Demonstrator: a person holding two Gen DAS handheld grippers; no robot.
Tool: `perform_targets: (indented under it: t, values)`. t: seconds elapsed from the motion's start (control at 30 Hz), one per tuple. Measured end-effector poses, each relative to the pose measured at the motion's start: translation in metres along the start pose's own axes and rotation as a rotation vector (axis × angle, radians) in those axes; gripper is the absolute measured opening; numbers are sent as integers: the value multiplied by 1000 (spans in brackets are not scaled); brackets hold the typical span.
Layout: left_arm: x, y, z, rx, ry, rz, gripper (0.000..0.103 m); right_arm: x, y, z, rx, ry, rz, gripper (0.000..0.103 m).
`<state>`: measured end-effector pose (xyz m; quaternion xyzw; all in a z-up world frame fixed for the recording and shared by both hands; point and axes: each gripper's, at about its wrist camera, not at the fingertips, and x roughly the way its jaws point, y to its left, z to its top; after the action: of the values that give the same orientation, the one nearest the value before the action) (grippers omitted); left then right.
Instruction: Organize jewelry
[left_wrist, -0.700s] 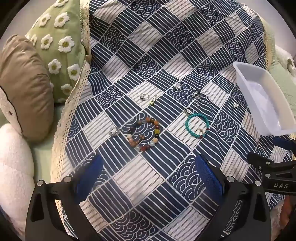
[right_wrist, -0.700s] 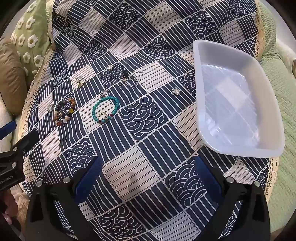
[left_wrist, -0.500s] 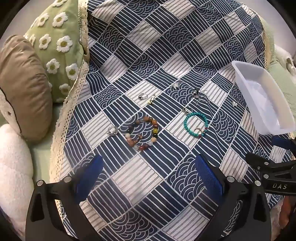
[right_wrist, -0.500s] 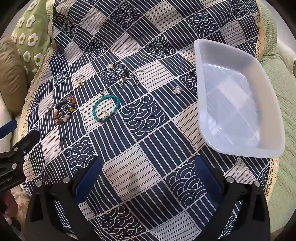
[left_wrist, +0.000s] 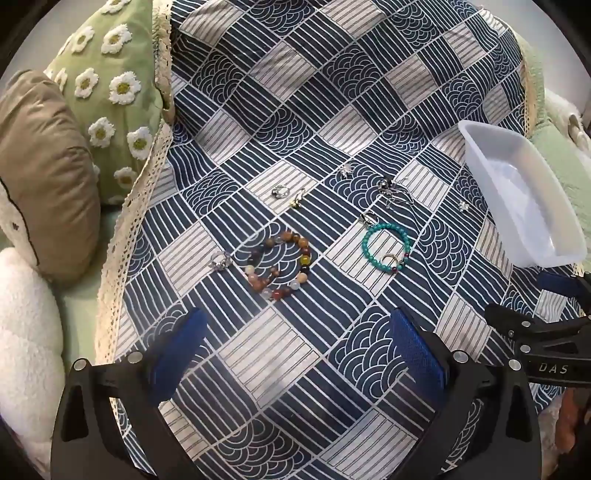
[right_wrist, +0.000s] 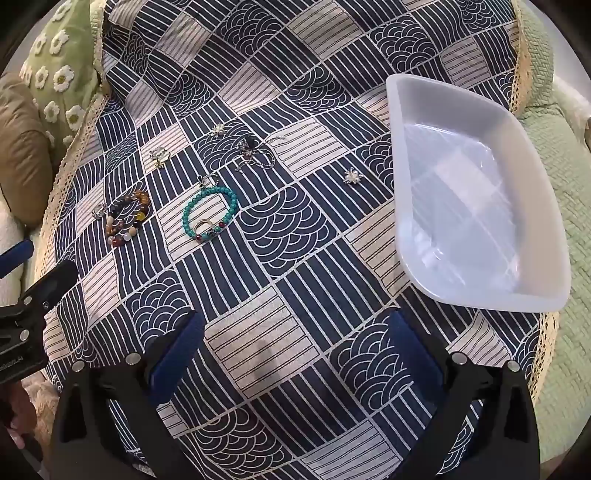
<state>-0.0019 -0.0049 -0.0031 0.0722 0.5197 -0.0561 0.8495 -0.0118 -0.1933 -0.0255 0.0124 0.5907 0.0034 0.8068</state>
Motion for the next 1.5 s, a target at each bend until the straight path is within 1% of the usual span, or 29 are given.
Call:
perform_targets:
  t: [0.1,0.4,0.57,0.97,1.3,1.5]
  values:
    - [2,-1,0,3,11,-2,95,0,0,0,-1,2,1,98]
    - [1,-3,-1,6,11,-5,95,2,1,0,-10,10,-4,98]
    - [-2,-1,-1,-4,4,-20,95,3,1,0,-11,12,-7,98]
    - [1,-4,0,17,7,-6,95,3,1,0,-12,13,-10,98]
    - [3,-5,-1,25,22,-14,95,4,1,0,-13,15,-11,98]
    - [2,-7,-1,32,16,-8,95,4,0,-1,-13,14,-11,98]
